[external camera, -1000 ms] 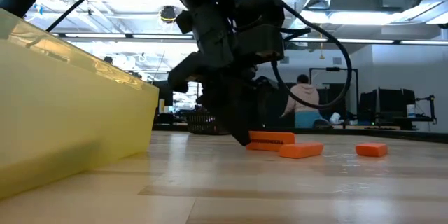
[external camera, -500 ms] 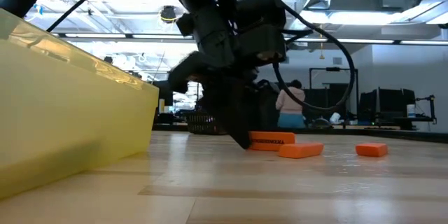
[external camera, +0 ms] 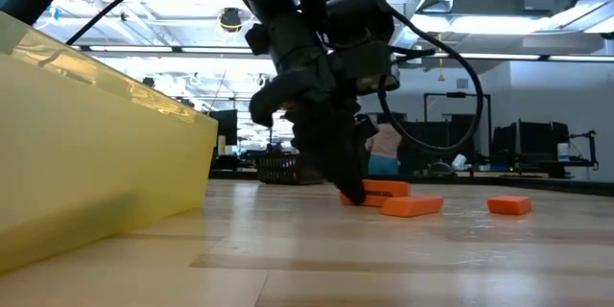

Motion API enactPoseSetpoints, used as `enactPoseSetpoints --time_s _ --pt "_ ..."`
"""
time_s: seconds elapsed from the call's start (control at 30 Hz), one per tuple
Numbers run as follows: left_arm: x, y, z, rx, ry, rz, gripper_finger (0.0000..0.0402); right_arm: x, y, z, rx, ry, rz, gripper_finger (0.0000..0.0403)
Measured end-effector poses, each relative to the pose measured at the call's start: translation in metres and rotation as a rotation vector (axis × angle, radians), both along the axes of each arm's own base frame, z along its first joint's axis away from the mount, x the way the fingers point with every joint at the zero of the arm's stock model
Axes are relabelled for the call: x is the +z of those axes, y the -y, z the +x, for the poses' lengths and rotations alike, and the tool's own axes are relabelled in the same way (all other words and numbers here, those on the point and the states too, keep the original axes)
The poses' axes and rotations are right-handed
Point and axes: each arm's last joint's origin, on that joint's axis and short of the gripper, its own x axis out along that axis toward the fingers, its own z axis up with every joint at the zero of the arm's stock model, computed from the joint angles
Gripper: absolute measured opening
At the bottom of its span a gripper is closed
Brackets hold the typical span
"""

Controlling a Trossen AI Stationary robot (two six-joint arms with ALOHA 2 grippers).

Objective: Pick & Place School Supplies
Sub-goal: Put the orange eraser into the bottom black bin

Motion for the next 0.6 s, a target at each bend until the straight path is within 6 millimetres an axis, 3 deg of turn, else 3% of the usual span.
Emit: enactPoseSetpoints --time_s 0.17,0.37,0.6 --pt "0.008 -0.003 0.003 0.081 0.016 -0.023 0.0025 0.002 0.000 0.000 0.000 0.021 -0.003 0.0170" --pt "0.044 -0.016 0.003 0.150 0.121 -0.065 0.0025 0.011 0.002 -0.002 -0.017 0.107 -0.061 0.0160" --pt "0.090 -0.041 -0.002 0.301 0.243 -0.147 0.0025 0.030 0.008 -0.014 -0.067 0.093 -0.146 0.0141"
